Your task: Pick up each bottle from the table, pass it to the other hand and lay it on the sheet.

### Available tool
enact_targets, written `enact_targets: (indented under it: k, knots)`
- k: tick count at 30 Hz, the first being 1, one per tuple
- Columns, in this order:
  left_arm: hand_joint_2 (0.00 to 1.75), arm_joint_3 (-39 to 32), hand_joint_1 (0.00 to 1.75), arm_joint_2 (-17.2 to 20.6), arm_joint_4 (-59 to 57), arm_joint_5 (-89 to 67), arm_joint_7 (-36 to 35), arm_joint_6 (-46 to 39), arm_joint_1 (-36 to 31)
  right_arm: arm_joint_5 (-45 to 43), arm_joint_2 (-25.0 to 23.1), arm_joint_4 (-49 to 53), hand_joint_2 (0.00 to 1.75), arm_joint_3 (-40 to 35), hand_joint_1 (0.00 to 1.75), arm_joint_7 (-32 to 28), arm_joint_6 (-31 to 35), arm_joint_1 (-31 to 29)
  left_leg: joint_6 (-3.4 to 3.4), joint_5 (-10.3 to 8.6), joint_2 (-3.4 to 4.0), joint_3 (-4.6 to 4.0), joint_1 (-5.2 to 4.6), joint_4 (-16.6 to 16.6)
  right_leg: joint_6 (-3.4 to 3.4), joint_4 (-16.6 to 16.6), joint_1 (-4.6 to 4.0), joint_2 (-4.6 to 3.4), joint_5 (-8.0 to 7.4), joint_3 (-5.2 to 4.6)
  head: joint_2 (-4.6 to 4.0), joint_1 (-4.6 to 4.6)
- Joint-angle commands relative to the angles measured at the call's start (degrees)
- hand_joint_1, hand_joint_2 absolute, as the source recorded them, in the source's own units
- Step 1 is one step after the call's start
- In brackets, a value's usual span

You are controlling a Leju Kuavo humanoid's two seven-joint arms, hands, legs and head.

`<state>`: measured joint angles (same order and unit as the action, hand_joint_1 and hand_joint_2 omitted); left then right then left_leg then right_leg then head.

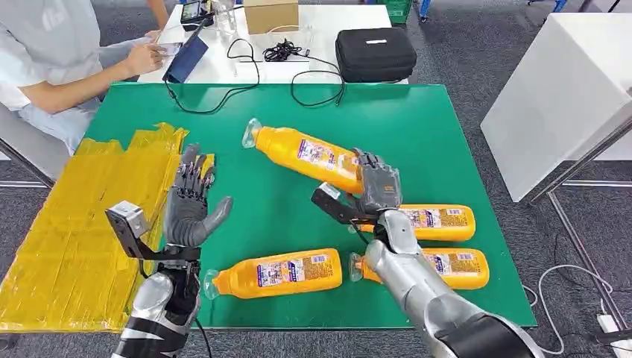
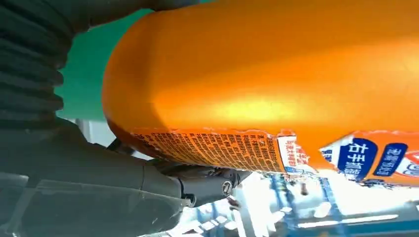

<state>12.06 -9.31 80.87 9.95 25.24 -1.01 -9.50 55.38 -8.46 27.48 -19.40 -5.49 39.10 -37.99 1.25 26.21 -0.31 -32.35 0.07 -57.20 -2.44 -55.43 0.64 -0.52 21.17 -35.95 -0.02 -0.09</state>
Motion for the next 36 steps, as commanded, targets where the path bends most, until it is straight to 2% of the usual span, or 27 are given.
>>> enact_targets:
  k: [1,11,36]
  knots:
    - [1.75,-0.9,0.00,0.8,-2.2,0.9,-4.4,-0.7,-1.3,-19.0,-3.4,24.5,1.75,8.2,1.75,-10.1,-9.6,10.7,-0.08,0.09,0.02,0.21,0.06,0.1,0.09,0.0,-0.07,0.03,0.09,0.19,0.00,0.00]
    - [1.75,1.5,0.00,2.2,-1.8,1.1,-5.9,-0.4,-3.0,-27.2,-2.7,28.5,1.75,3.9,1.75,-12.5,-13.2,12.6,-0.06,0.08,0.00,0.14,0.03,0.0,0.07,0.0,-0.05,0.07,0.10,0.11,0.00,0.00]
    - [1.75,3.0,0.00,2.6,-3.5,3.9,-6.7,2.9,-3.5,-22.1,-5.2,16.4,1.75,-3.9,1.75,-10.5,-12.1,8.1,-0.07,0.09,0.11,0.23,0.04,0.0,0.08,0.0,-0.05,-0.04,0.08,0.16,0.00,0.00]
